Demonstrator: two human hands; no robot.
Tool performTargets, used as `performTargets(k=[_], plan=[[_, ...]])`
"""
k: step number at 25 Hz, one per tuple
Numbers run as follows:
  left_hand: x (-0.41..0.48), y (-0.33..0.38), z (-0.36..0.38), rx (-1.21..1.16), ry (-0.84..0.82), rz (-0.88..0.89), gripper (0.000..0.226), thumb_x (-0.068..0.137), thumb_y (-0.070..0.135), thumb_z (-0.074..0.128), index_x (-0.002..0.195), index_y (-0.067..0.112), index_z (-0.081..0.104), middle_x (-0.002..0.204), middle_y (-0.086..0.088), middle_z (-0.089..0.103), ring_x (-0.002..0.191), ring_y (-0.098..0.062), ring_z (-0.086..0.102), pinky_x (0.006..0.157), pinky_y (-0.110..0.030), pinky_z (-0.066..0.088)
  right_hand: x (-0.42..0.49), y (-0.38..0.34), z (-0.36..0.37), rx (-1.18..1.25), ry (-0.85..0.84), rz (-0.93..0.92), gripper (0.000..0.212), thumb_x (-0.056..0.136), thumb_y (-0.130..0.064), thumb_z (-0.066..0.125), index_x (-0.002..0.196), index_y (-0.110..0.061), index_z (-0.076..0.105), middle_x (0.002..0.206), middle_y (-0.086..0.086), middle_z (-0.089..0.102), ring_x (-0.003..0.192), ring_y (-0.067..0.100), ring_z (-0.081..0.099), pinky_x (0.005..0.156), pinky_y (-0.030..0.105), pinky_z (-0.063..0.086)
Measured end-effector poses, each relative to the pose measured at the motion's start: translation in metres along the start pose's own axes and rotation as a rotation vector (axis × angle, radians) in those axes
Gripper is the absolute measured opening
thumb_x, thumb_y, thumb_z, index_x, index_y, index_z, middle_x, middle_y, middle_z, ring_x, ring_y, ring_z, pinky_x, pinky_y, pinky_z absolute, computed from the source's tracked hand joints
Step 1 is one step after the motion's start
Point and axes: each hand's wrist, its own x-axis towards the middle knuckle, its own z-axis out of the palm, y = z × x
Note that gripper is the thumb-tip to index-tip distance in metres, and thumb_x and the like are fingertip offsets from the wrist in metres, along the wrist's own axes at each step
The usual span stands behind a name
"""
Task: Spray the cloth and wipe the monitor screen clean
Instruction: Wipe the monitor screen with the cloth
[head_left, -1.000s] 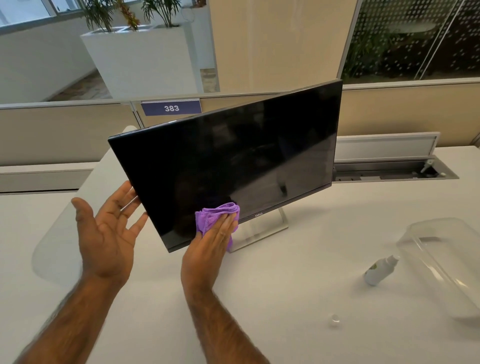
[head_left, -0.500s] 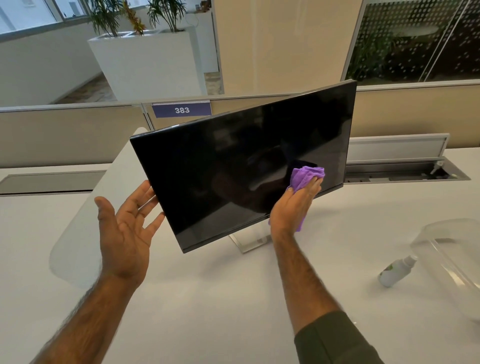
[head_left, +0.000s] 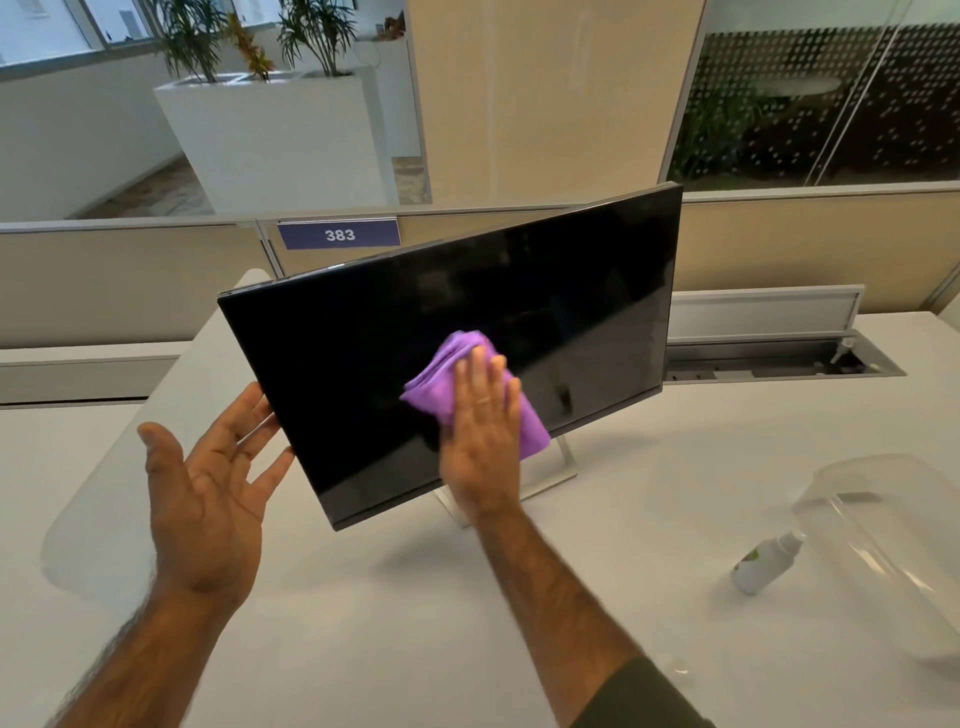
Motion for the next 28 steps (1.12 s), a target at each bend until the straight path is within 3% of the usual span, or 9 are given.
performTargets(k=[3,5,7,10,14,17,22,25,28], plan=[[-0.002,0.001,0.000,0.011,0.013,-0.006,0.126,0.058,0.102,0.051,0.157,0.026,0.048,0.154,0.007,0.059,0.146,-0.028,0.051,0.113,-0.054,0.041,0.041,0.036,-0.010,0.140,0.188,0.401,0.070,0.103,-0.019,0.055,0.159,-0.007,0.015,0.168,0.012,0.018,0.156,0.028,0.012,0.125,0.054,0.020],[-0.002,0.001,-0.001,0.035,0.017,-0.005,0.125,0.057,0.102,0.051,0.157,0.027,0.048,0.155,0.007,0.059,0.146,-0.028,0.052,0.114,-0.052,0.040,0.054,0.034,-0.009,0.215,0.230,0.509,0.068,0.105,-0.024,0.052,0.159,-0.009,0.015,0.168,0.009,0.018,0.157,0.025,0.012,0.123,0.054,0.024],[-0.001,0.000,-0.004,0.056,0.022,0.000,0.125,0.059,0.102,0.050,0.157,0.026,0.048,0.155,0.006,0.058,0.146,-0.028,0.052,0.114,-0.051,0.040,0.048,0.012,-0.003,0.162,0.196,0.428,0.065,0.105,-0.022,0.052,0.158,-0.003,0.019,0.167,0.013,0.018,0.156,0.027,0.012,0.123,0.054,0.024],[0.003,-0.008,-0.013,0.050,0.022,0.033,0.111,0.077,0.096,0.036,0.158,0.022,0.048,0.156,0.002,0.058,0.146,-0.026,0.051,0.109,-0.057,0.042,0.026,-0.021,0.003,0.094,0.019,0.063,0.061,0.104,-0.018,0.052,0.156,-0.001,0.026,0.166,0.015,0.018,0.156,0.032,0.013,0.125,0.055,0.019],[0.024,-0.033,-0.043,0.033,0.036,0.022,0.074,0.112,0.052,-0.001,0.159,0.021,0.047,0.161,-0.003,0.052,0.148,-0.027,0.049,0.103,-0.076,0.035,0.053,0.004,-0.015,0.078,-0.034,-0.051,0.061,0.105,-0.021,0.049,0.157,-0.008,0.021,0.167,0.007,0.013,0.157,0.027,0.010,0.126,0.053,0.015],[0.036,-0.047,-0.057,0.061,0.012,0.007,0.069,0.115,0.036,-0.006,0.160,0.020,0.046,0.162,-0.006,0.049,0.148,-0.028,0.048,0.092,-0.081,0.036,0.087,0.054,-0.033,0.115,0.114,0.204,0.063,0.106,-0.024,0.047,0.159,-0.008,0.017,0.168,0.004,0.009,0.157,0.025,0.007,0.128,0.047,0.011],[0.031,-0.042,-0.048,-0.011,0.039,-0.052,0.067,0.115,0.043,0.002,0.157,0.023,0.050,0.158,0.000,0.056,0.143,-0.022,0.056,0.088,-0.074,0.042,0.107,0.131,-0.054,0.384,0.445,0.900,0.057,0.105,-0.031,0.046,0.157,-0.019,0.024,0.150,-0.002,0.043,0.129,0.005,0.050,0.109,0.047,0.049],[0.032,-0.042,-0.049,-0.051,0.044,-0.079,0.067,0.114,0.050,0.004,0.156,0.027,0.050,0.157,0.002,0.056,0.141,-0.022,0.057,0.092,-0.073,0.044,0.123,0.111,-0.057,0.298,0.367,0.838,0.061,0.106,-0.037,0.038,0.160,-0.019,0.016,0.165,0.003,0.027,0.149,0.024,0.033,0.119,0.048,0.037],[0.036,-0.041,-0.051,-0.066,0.048,-0.091,0.066,0.114,0.050,0.004,0.157,0.028,0.049,0.158,0.001,0.055,0.141,-0.022,0.057,0.094,-0.073,0.046,0.155,0.093,-0.059,0.208,0.294,0.574,0.063,0.107,-0.030,0.040,0.161,-0.014,0.013,0.169,0.004,0.013,0.157,0.021,0.009,0.128,0.040,0.013]])
